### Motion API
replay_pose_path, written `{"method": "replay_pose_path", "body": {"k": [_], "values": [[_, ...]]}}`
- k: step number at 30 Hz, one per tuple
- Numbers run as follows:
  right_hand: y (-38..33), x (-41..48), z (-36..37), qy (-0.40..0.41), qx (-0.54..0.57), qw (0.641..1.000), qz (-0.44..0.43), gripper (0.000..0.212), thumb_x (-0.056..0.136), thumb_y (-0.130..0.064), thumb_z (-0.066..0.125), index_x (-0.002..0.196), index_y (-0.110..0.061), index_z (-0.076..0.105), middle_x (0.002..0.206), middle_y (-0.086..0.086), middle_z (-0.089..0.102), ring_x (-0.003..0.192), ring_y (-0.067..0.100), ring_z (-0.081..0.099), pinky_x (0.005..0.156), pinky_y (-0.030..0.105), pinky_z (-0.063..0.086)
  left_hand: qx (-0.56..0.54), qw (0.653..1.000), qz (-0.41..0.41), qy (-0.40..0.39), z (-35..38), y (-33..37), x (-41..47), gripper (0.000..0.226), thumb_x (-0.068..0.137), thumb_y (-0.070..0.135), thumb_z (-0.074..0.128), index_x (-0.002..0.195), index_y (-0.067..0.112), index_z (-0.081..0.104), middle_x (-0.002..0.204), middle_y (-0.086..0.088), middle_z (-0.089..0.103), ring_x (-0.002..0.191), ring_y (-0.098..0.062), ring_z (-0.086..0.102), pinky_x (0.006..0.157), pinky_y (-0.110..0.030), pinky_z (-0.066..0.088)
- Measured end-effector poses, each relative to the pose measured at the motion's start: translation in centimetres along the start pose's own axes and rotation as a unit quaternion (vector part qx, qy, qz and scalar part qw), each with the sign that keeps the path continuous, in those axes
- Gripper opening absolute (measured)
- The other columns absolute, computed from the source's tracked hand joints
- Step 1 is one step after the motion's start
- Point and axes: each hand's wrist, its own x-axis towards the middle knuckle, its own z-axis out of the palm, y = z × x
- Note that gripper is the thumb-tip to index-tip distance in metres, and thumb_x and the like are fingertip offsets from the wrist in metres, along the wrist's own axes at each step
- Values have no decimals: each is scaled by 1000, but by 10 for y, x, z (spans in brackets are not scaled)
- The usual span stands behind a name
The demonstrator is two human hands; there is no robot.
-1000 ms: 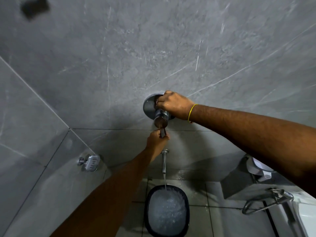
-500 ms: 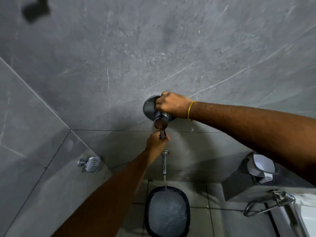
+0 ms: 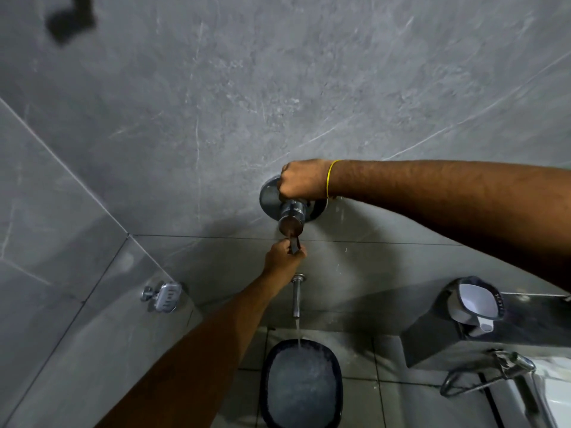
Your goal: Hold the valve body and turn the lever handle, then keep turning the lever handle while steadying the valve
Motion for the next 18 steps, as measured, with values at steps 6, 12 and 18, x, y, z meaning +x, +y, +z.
{"method": "replay_pose_path", "body": {"k": [6,12,18], "values": [[3,5,-6,-17,-1,1000,-16,5,79,-6,70,82,-10,70,89,15,75,84,40,72,75,43,61,14,1000,5,8,1,-1,1,24,93,33,65,102,11,68,106,-14,76,98,-30,74,91,-48,61],[1,2,-8,-22,-33,999,-20,7,78,-3,71,83,-8,70,90,15,76,87,41,72,73,42,61,18,1000,12,3,0,0,0,9,93,33,66,94,24,64,108,-10,75,99,-28,73,95,-50,60],[-13,-6,18,68,-136,987,-47,8,80,-14,66,78,-19,72,81,6,75,75,29,72,73,34,55,25,1000,6,-10,-2,2,-2,21,96,33,64,106,15,65,112,-13,73,103,-29,72,97,-50,59]]}}
